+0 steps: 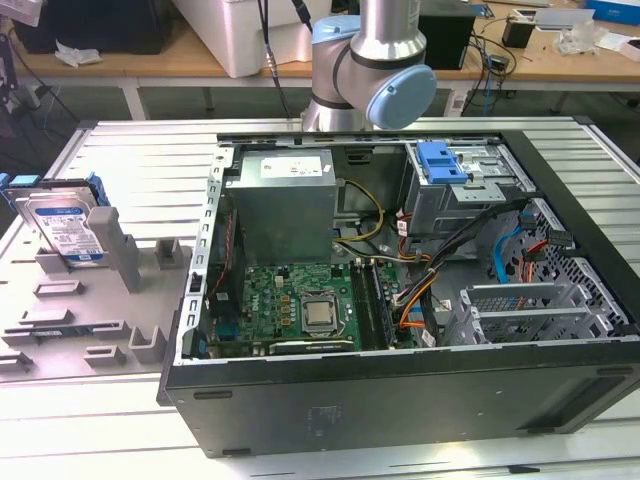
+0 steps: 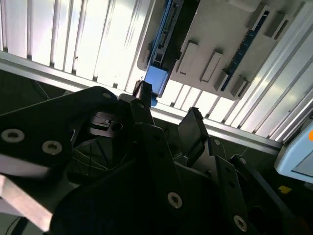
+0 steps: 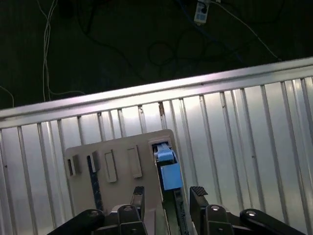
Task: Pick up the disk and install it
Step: 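Pick up the disk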
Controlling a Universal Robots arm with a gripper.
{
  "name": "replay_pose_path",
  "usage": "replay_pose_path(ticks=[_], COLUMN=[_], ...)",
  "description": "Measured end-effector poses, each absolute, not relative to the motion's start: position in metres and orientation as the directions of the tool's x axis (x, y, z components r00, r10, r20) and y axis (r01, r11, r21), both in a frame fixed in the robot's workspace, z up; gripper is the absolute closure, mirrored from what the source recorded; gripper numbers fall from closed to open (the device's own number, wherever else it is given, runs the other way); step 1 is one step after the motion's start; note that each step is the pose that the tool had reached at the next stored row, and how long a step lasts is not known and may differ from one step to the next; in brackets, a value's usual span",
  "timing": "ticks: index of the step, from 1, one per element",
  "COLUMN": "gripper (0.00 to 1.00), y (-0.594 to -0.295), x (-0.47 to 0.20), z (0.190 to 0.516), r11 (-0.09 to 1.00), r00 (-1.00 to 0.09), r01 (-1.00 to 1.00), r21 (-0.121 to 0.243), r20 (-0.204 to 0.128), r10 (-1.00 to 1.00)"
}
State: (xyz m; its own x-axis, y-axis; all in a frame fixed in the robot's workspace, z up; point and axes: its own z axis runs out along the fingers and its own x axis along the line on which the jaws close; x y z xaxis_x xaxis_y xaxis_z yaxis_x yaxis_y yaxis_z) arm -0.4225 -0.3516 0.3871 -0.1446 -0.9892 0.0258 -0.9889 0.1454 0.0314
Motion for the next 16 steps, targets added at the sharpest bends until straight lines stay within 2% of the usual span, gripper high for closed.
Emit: replay_pose_path(ticks=[7, 16], gripper=[0.50, 0.50], y=[-0.3516, -0.3516], x=[-0.4225, -0.4225], z=[0.3866, 0.3865], r11=[0.037, 0.024], r00=[-0.037, -0.024], r01=[-0.999, -1.000], r21=[0.016, 0.014], r20=[0.025, 0.026], r10=[-0.999, -0.999])
